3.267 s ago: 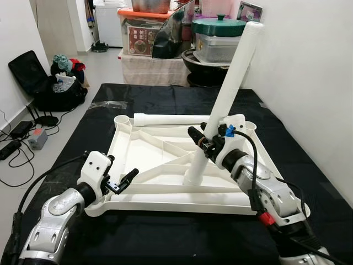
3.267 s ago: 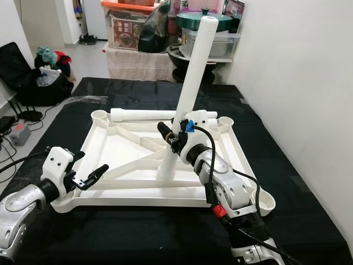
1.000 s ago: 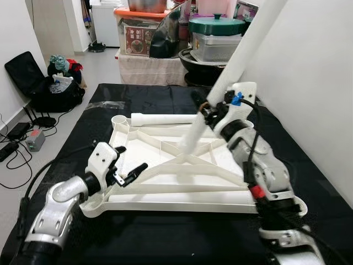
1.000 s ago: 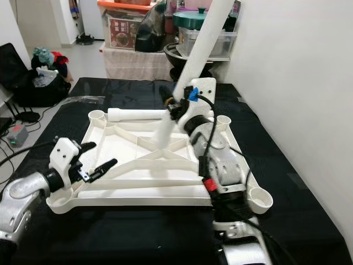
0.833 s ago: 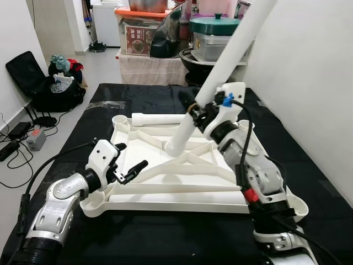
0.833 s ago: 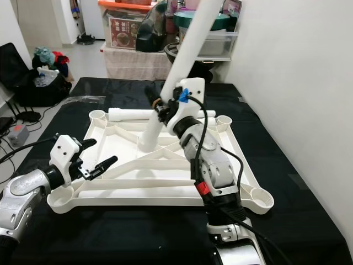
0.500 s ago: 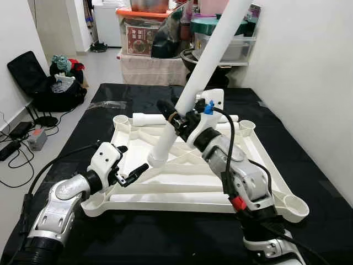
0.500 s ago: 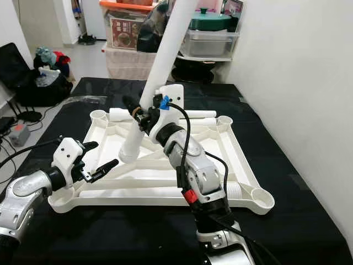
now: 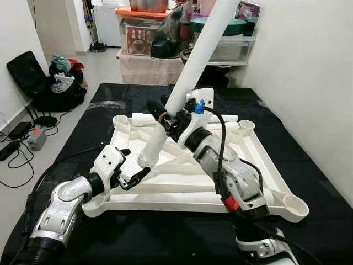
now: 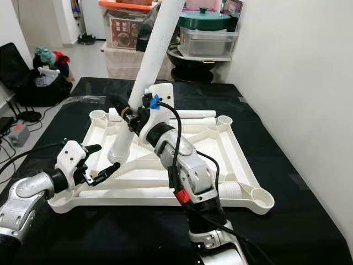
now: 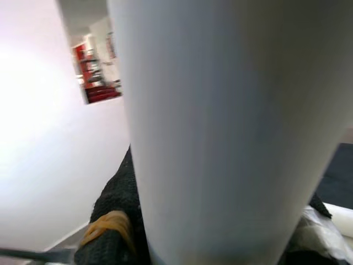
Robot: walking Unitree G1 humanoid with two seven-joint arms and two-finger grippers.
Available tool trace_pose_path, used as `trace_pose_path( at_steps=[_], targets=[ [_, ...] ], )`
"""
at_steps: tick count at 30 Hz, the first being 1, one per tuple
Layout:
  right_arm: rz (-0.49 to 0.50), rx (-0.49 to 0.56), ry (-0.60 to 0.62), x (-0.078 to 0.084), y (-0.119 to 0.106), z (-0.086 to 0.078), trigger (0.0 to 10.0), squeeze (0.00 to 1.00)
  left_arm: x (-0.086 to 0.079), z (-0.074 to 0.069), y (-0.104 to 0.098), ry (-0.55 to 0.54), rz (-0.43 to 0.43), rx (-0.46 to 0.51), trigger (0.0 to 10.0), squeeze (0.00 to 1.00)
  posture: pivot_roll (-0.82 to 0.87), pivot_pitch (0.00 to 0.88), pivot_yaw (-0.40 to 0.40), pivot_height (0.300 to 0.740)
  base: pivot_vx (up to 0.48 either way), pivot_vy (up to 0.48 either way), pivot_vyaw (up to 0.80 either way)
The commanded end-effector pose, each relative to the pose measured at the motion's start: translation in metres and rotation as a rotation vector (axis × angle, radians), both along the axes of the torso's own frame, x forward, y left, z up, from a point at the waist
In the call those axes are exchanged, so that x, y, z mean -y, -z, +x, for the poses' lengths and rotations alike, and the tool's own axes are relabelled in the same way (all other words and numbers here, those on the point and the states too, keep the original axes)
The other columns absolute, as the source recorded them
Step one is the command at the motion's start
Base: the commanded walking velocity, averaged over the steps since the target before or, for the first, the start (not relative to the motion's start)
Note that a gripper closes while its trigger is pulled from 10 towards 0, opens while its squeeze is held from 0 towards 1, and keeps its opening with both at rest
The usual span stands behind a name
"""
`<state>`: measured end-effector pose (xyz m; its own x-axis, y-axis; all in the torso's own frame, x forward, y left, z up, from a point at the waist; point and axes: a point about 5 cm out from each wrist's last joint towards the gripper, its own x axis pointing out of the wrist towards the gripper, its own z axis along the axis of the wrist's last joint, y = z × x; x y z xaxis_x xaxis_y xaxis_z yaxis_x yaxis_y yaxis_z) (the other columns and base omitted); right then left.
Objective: Building children table
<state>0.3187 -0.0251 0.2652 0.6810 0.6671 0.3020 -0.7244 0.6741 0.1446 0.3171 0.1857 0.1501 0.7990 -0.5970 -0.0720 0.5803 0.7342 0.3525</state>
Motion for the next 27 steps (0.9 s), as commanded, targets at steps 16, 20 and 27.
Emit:
trace_pose_path(
  at_steps=[16,20,27],
  targets=[
    [-0.008,0.012,-0.177,-0.036,-0.005,-0.021,10.0,0.0,0.01,0.006,0.001,0.03,-0.009,0.002,8.9,0.0,0.08,0.0,-0.053,0.74,0.0,0.0,0.0],
    [-0.009,0.013,-0.178,-0.036,-0.006,-0.021,10.0,0.0,0.012,0.006,0.0,0.055,-0.027,0.009,0.0,0.0,0.08,0.0,-0.053,0.74,0.0,0.0,0.0],
    [-0.011,0.01,-0.176,-0.036,-0.005,-0.022,10.0,0.0,0.016,0.005,-0.001,0.069,-0.036,0.017,0.0,0.0,0.07,0.0,-0.049,0.74,0.0,0.0,0.0]
  ],
)
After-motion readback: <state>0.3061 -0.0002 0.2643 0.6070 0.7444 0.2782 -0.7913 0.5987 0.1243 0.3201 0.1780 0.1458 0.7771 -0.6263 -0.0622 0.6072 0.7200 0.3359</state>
